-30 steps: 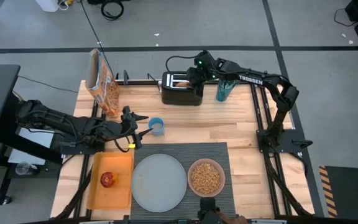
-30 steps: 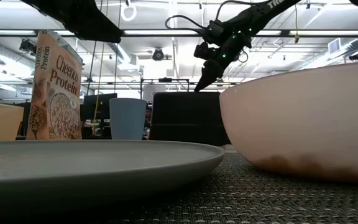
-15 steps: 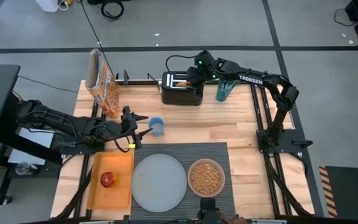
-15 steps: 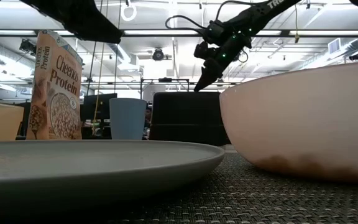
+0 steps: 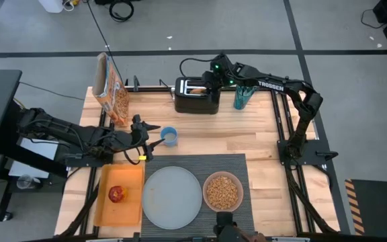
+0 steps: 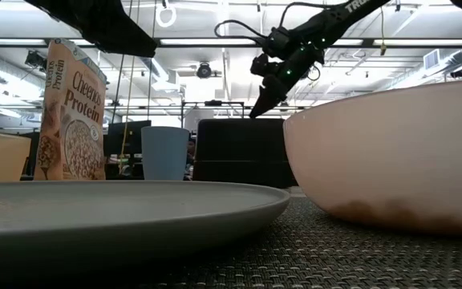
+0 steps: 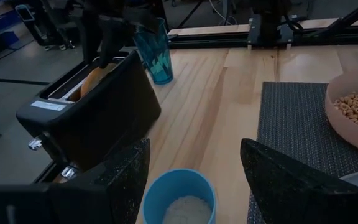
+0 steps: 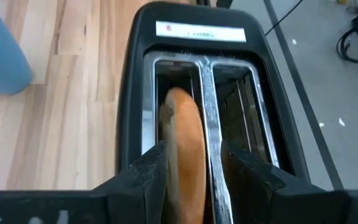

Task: Arrange a breakfast setting
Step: Put the toasted bread on the gray plate

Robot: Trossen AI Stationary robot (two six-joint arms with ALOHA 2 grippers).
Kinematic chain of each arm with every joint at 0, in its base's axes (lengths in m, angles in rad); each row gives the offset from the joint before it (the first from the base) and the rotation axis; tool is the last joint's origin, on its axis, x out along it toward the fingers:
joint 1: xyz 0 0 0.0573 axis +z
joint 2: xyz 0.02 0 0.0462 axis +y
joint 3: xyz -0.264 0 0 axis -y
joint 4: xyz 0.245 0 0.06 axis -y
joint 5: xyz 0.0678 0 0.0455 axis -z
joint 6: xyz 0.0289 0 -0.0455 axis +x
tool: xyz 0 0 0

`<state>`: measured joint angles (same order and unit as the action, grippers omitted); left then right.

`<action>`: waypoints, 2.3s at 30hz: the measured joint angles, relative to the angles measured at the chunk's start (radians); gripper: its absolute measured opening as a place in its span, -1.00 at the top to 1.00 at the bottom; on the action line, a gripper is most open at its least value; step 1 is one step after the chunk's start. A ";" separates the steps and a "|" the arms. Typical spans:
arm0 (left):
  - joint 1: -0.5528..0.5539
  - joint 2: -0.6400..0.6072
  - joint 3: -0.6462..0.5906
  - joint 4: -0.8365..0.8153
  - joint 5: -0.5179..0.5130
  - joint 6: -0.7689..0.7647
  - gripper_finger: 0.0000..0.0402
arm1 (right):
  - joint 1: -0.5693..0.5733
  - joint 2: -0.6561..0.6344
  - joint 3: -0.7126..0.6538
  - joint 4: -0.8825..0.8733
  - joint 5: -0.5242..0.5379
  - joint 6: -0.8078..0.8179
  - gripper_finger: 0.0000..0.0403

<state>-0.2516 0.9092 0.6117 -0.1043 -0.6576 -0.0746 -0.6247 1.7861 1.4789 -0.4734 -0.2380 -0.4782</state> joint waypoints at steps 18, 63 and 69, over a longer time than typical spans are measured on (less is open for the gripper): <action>0.000 0.000 0.000 -0.002 0.000 -0.001 -0.29 | -0.012 0.028 -0.015 0.054 -0.019 0.000 0.39; -0.001 0.000 0.000 0.001 0.028 0.118 -0.29 | 0.384 -0.131 -0.108 0.137 -0.474 0.177 0.66; -0.001 -0.012 0.001 0.001 0.024 0.104 -0.29 | 0.505 -0.019 -0.157 0.220 -0.396 0.244 0.66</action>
<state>-0.2527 0.8975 0.6127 -0.1038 -0.6338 0.0292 -0.1192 1.7667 1.3220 -0.2536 -0.6336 -0.2347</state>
